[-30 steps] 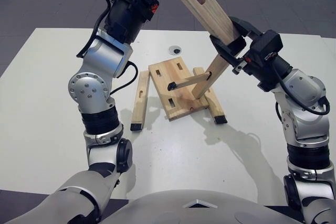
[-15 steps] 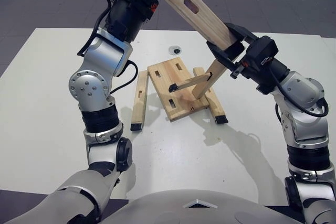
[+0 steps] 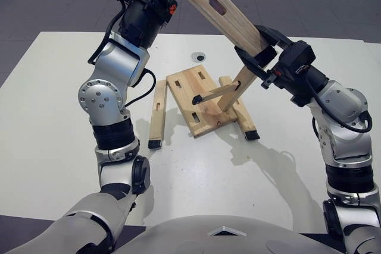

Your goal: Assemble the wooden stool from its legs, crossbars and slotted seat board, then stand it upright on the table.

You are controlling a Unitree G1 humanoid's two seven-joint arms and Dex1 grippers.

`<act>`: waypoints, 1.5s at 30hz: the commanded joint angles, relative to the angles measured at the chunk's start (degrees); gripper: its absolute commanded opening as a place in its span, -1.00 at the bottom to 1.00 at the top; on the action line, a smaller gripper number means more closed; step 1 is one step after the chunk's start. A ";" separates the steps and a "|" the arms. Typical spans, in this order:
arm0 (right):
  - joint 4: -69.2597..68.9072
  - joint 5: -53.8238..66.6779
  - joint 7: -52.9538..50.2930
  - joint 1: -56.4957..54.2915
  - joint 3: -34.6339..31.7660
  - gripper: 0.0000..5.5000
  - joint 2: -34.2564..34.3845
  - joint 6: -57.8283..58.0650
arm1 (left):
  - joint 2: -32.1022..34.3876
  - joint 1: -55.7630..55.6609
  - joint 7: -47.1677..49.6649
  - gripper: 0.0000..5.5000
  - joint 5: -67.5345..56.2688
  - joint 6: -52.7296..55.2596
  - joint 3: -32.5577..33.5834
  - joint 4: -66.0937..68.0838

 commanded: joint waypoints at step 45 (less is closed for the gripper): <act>1.04 -6.05 -11.29 5.14 5.29 0.96 5.05 14.76 | 7.68 11.76 0.09 -0.63 30.61 -15.86 3.16 -1.64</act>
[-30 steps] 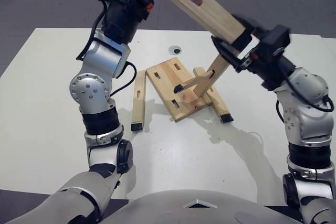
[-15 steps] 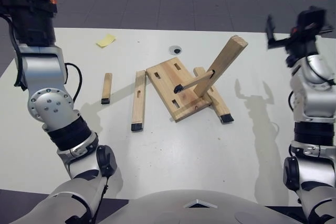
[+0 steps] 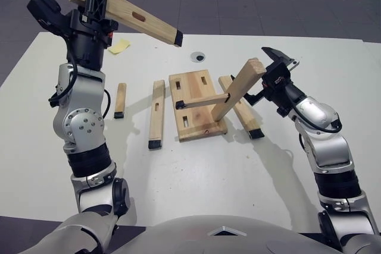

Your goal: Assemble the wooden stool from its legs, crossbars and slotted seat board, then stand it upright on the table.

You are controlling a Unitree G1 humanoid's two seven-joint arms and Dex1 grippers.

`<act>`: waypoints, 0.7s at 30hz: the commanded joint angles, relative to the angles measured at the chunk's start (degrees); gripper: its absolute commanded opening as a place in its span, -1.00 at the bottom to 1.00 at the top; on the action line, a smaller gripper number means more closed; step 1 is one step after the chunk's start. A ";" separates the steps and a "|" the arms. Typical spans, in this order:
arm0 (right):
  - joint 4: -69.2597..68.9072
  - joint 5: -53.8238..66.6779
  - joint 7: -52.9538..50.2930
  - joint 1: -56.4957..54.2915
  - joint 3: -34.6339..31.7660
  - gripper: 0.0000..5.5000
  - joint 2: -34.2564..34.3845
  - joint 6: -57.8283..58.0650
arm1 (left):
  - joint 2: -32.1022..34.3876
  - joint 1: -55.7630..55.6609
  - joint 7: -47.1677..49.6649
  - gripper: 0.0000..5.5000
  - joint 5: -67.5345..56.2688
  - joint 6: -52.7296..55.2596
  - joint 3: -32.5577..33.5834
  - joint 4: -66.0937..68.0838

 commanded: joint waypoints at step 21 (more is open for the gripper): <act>-9.47 3.70 19.03 20.61 0.16 0.96 -10.77 2.27 | 21.63 10.80 15.34 -0.63 -36.00 36.72 9.28 -4.31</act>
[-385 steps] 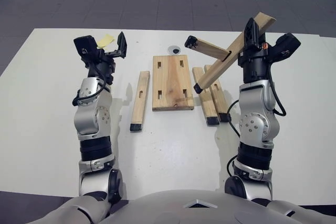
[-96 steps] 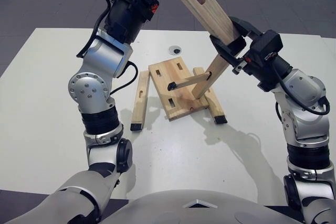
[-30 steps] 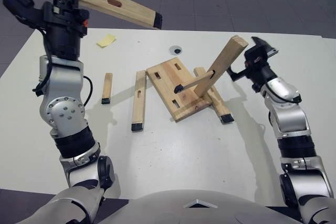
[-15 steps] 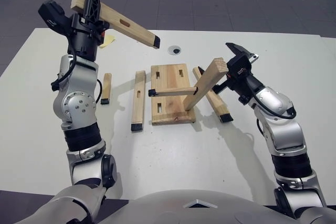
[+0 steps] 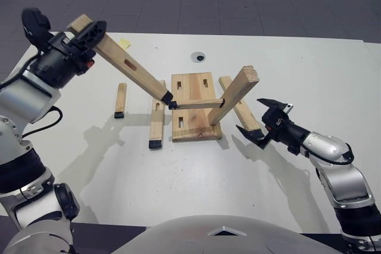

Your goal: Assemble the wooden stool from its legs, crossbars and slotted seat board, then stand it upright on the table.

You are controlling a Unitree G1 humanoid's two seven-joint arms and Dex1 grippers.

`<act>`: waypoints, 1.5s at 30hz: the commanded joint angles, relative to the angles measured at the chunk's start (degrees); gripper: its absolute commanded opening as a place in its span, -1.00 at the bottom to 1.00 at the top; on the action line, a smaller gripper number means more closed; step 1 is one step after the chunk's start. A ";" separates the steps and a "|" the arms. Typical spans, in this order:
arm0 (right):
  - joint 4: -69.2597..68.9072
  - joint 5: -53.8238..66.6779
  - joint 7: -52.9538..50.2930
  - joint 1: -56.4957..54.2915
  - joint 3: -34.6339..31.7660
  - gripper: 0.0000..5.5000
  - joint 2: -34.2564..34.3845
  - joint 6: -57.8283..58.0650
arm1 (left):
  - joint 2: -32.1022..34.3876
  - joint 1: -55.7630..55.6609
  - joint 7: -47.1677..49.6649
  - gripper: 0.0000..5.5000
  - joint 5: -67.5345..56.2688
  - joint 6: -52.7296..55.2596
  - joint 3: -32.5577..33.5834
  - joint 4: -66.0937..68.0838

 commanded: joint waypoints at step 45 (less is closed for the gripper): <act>16.44 -8.94 -10.92 -12.31 15.39 0.96 20.68 -0.28 | -5.84 0.00 2.91 -0.63 22.73 -5.69 -13.57 -1.53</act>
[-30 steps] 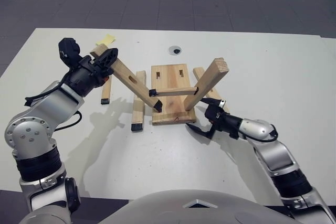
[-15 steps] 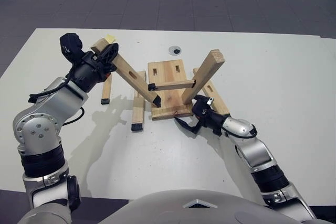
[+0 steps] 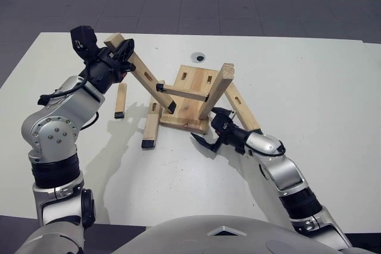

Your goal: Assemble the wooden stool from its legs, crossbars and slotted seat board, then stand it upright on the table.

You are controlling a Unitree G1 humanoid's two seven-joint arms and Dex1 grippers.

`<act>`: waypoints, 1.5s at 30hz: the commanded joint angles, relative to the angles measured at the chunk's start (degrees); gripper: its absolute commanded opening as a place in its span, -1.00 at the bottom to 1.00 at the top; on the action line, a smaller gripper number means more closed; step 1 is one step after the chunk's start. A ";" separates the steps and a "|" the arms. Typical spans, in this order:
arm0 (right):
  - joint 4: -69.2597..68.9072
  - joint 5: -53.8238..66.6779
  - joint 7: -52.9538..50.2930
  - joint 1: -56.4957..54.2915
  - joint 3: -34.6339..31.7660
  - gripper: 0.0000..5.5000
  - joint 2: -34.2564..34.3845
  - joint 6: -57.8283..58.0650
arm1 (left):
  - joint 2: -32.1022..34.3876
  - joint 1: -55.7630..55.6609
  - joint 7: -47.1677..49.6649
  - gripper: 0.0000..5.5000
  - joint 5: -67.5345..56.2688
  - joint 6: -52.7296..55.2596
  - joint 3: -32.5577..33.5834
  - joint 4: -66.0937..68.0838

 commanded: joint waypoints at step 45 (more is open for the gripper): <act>-25.00 13.80 -1.15 1.33 -20.47 0.96 -4.50 2.56 | -5.33 10.62 -1.20 -0.60 32.42 2.42 -26.40 2.62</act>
